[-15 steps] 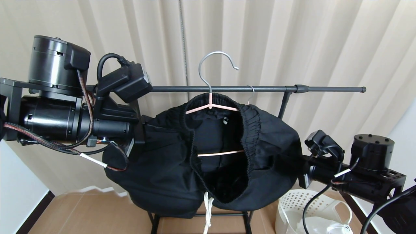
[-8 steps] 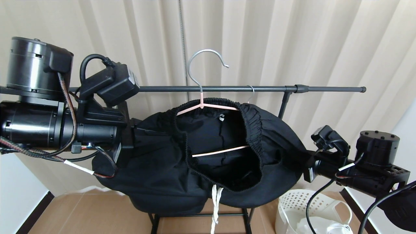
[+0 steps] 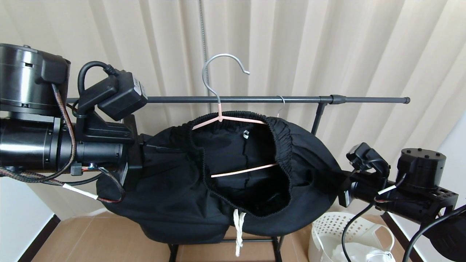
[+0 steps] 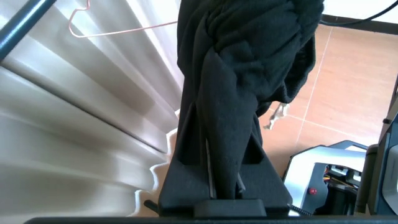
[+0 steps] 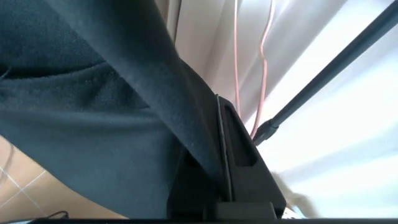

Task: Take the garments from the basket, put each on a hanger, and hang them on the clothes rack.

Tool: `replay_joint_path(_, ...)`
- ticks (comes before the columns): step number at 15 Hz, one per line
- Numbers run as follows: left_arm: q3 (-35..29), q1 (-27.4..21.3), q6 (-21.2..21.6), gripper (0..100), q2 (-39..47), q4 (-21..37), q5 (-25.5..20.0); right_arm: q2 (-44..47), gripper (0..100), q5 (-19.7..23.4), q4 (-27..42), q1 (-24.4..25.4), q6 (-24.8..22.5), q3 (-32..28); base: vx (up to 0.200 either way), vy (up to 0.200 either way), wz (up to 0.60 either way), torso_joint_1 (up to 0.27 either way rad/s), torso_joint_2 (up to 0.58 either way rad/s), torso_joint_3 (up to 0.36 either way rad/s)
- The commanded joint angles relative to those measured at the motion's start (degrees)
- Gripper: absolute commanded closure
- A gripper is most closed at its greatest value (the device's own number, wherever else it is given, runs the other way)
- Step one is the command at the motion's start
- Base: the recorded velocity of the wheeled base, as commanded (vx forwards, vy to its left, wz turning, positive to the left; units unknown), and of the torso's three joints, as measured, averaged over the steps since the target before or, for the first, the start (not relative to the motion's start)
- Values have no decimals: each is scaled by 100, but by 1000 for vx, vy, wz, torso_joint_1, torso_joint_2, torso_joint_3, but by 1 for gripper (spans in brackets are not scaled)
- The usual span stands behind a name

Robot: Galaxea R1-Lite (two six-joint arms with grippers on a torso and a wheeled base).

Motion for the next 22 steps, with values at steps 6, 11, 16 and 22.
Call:
replay_joint_path(6,160,86,-236,100,15,-27,124,-298,0,23,-226,130,-14,196,0,0,0,0,0,0)
replay_joint_path(11,626,165,-333,100,-38,-370,432,-676,0,15,-217,209,-14,205,0,0,0,0,0,0)
replay_joint_path(16,1153,306,-825,100,-126,-1065,484,-676,0,-3,-226,218,-14,143,0,0,0,0,0,0)
replay_joint_path(22,1557,508,-1396,100,-21,-1662,730,-606,0,-12,-226,209,-5,91,0,0,0,0,0,0)
